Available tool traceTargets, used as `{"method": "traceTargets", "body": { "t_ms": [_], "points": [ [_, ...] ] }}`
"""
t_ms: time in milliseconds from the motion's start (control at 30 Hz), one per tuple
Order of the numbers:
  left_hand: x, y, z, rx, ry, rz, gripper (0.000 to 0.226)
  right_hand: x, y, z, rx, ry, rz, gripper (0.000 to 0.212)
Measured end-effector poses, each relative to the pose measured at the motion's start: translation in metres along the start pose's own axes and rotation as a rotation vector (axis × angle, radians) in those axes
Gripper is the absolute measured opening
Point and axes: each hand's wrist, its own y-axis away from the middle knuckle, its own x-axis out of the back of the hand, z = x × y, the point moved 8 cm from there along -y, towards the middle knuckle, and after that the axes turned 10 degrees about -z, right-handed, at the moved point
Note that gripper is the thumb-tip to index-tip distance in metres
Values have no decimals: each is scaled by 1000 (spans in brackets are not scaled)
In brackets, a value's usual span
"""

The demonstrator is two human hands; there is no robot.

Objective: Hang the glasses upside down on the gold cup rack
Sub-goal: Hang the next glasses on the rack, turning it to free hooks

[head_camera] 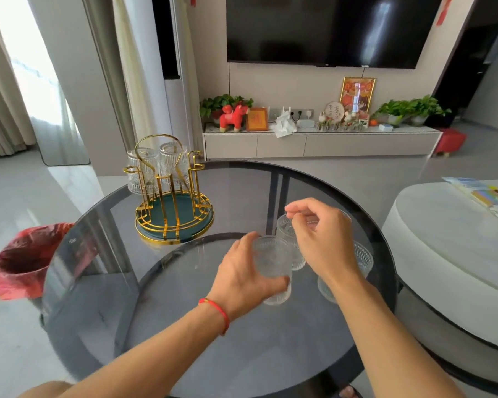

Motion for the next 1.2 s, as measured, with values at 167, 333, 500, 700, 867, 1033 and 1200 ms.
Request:
{"method": "traceTargets", "body": {
  "t_ms": [167, 333, 500, 700, 867, 1033, 1200],
  "points": [
    [68, -2, -34, 155, 464, 99, 89, -28, 6, -16, 39, -128, -187, 21],
    [84, -8, -49, 186, 908, 82, 89, -95, 13, -12, -45, 40, -536, 51],
    [80, -20, -59, 152, 1084, 37, 65, -120, 0, 2, -367, -561, -400, 52],
    [109, -32, -90, 141, 400, 80, 71, -128, -18, 13, -466, -829, -211, 44],
    [100, -35, -107, 86, -502, 38, 45, -94, -51, 5, -376, -703, 90, 57],
    [100, -43, -103, 125, -599, 21, 40, -97, -117, -19, -326, -685, 171, 62],
    [109, -44, -103, 167, -582, 12, 30, -123, -189, -40, -303, -493, 106, 80]
  ]
}}
